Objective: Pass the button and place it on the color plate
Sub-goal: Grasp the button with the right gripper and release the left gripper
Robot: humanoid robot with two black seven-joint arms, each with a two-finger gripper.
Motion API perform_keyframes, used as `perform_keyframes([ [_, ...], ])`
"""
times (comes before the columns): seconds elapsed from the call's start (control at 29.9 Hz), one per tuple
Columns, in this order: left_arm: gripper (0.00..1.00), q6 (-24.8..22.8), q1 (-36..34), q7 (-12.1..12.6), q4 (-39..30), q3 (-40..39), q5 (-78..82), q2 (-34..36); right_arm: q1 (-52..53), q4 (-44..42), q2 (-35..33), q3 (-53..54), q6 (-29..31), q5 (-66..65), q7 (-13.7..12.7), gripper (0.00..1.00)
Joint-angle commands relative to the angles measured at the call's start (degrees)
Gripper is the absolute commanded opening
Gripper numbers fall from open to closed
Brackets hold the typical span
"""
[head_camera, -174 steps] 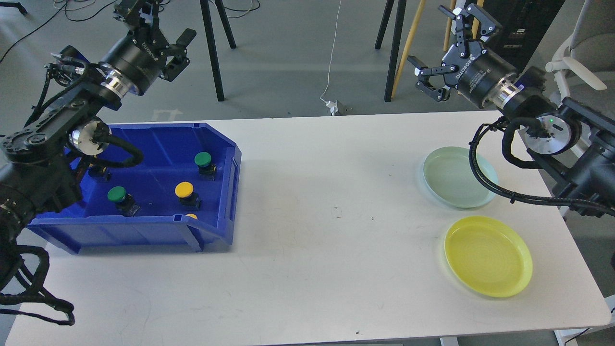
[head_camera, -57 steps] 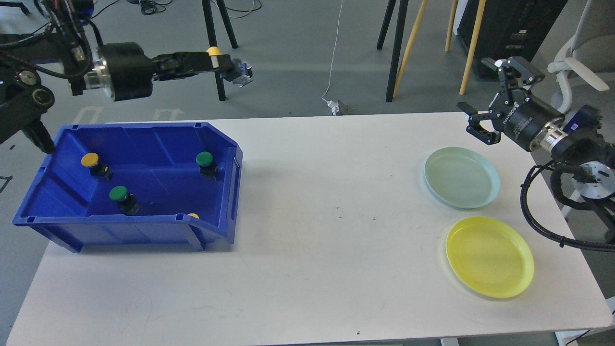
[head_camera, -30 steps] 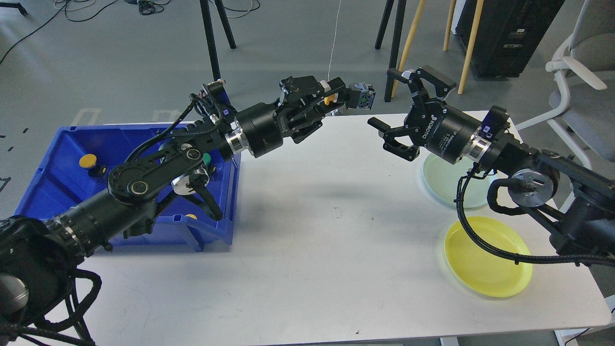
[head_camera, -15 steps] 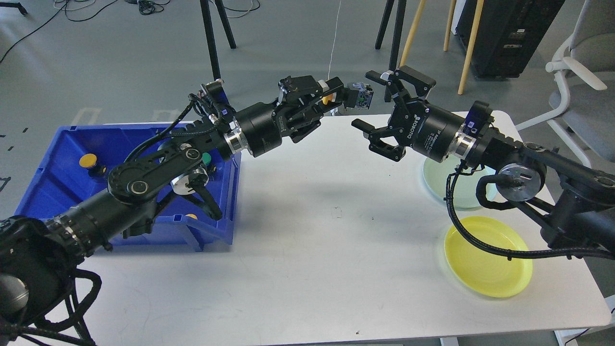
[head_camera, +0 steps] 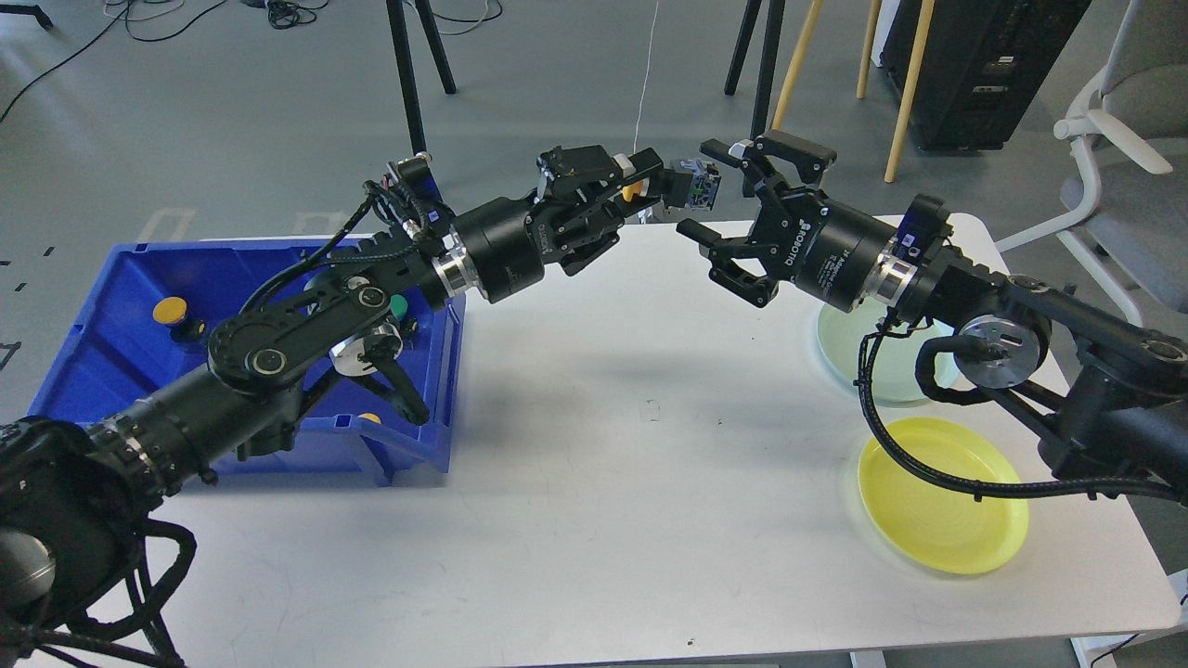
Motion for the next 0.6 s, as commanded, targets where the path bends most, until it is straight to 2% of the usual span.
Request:
perform_keyframes([
  [0.0,0.06,0.00,0.00,0.00,0.00,-0.09,0.00,0.00,0.00,-0.11,0.41,0.09,0.00,0.06,0.03,0.59],
  [0.2,0.06,0.00,0.00,0.00,0.00,-0.09,-0.09,0.09,0.00,-0.46,0.23,0.27,0.00,0.06,0.03,0.36],
  [0.33,0.06,0.00,0.09,0.00,0.00,-0.09,-0.09,0.09,0.00,-0.55,0.32,0.35,0.00,0.06,0.03,0.15],
  [0.43,0.09,0.00,0.35,0.00,0.00,-0.09,0.00,0.00,0.09,-0.37,0.32,0.27,0.00,0.06,0.03,0.09],
  [0.5,0.18,0.00,0.35,0.00,0.00,-0.17,-0.09,0.00,0.18,-0.37,0.32,0.18,0.00,0.06,-0.06,0.08],
  [0.57,0.39,0.00,0.35,0.00,0.00,-0.44,-0.09,-0.09,0.18,-0.37,0.41,0.18,0.00,0.06,-0.06,0.07],
])
